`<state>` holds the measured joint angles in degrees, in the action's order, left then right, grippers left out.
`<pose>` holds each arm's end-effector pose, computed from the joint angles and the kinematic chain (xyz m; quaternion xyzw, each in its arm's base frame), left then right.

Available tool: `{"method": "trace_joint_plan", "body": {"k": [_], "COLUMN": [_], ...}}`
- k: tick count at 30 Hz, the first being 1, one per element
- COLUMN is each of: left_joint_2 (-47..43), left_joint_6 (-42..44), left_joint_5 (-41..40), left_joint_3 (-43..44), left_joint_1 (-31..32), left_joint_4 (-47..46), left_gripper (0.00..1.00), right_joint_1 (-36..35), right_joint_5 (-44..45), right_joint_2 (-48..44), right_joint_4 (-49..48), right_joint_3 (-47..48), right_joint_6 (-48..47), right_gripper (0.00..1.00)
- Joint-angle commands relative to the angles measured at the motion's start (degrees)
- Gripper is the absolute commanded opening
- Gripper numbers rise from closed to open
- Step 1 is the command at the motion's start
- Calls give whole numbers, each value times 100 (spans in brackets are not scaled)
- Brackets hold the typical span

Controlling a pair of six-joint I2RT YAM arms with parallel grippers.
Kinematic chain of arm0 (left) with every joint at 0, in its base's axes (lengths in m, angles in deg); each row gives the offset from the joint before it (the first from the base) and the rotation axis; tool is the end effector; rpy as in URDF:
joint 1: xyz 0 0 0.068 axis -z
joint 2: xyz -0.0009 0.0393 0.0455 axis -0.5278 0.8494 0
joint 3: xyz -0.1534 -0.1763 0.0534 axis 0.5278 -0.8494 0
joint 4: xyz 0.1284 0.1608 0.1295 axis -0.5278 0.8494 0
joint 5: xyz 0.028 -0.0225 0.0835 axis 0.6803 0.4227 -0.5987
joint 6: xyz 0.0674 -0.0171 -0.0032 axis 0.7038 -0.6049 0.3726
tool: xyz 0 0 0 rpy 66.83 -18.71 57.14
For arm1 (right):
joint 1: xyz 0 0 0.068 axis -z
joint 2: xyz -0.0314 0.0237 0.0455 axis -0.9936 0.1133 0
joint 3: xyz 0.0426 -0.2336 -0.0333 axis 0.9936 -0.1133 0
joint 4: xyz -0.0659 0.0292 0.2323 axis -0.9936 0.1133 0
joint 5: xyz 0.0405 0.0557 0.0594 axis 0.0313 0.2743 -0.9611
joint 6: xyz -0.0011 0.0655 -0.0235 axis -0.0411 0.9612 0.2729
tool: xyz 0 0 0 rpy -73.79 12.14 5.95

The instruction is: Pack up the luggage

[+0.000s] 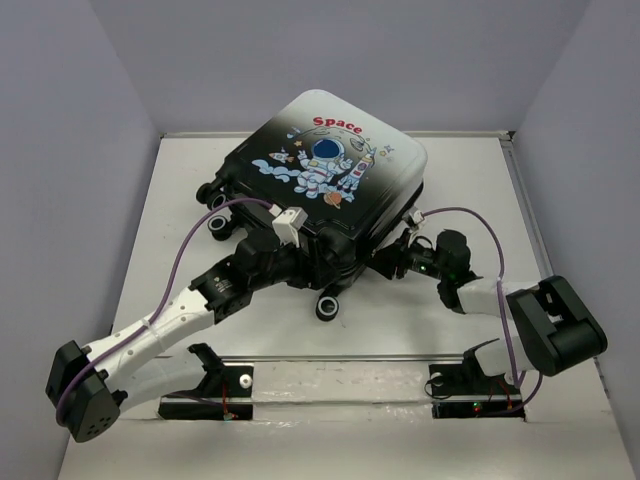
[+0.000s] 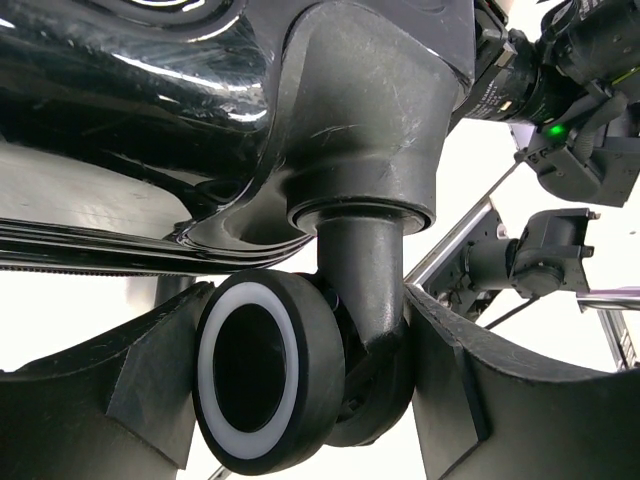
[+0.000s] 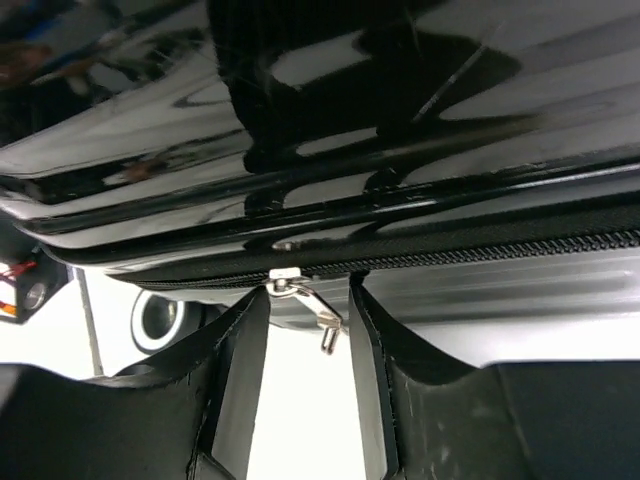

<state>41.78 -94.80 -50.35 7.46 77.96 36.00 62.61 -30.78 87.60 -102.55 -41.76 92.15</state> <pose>0.1620 -0.1853 0.2616 0.1430 0.7896 -0.4456 0.3970 0.2290 0.1258 0.1532 -0.2378 0.7182 0.4414 0.4825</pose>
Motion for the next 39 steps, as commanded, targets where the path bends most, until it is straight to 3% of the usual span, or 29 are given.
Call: {"method": "trace_joint_plan", "body": {"k": [1, 7, 13, 15, 16, 21, 26, 31, 34, 35, 36, 37, 39], "left_joint_2": [-152, -143, -143, -65, 214, 726, 1640, 2141, 2361, 2414, 2467, 2572, 2669], "left_joint_6": [-50, -94, -147, -217, -269, -384, -726, -973, -1166, -1227, -1306, -1472, -1596], "left_joint_5": [-50, 3, 38, 91, 256, 425, 794, 742, 627, 601, 601, 575, 495], "left_joint_3": [27, -9, 9, 53, 305, 1036, 1906, 2697, 3110, 3207, 3286, 3426, 3515], "left_joint_1": [-49, -58, -67, -58, -58, -76, -58, 275, 635, 715, 794, 951, 1136], "left_joint_4": [-890, -978, -1066, -1215, -1433, -1681, -2015, -2165, -2165, -2165, -2165, -2182, -2208], "left_gripper": [6, 6, 6, 6, 6, 6, 6, 6, 6, 6, 6, 6, 6], "right_joint_1": [-12, -12, -222, -792, -1656, -3165, -4982, -5803, -6094, -6094, -6181, -6295, -6296], "right_joint_5": [-393, -245, 274, 721, 1871, 2988, 4816, 6395, 7890, 8199, 8455, 8814, 9107], "right_joint_2": [63, -130, -656, -1017, -1401, -2037, -1951, -488, 315, 883, 1185, 1475, 2074], "right_joint_4": [-1870, -2180, -1349, -864, 226, 588, 853, -139, -1883, -3256, -3914, -4469, -4966], "right_joint_3": [69, -177, -353, -353, -327, -678, -389, 304, 657, 736, 850, 1025, 1771], "right_joint_6": [490, 878, 791, 519, 170, 500, 737, 773, 590, 475, 265, -451, -729], "right_gripper": [39, 9, 7, 7, 7, 7, 7, 7, 7, 7, 7, 7, 7]}}
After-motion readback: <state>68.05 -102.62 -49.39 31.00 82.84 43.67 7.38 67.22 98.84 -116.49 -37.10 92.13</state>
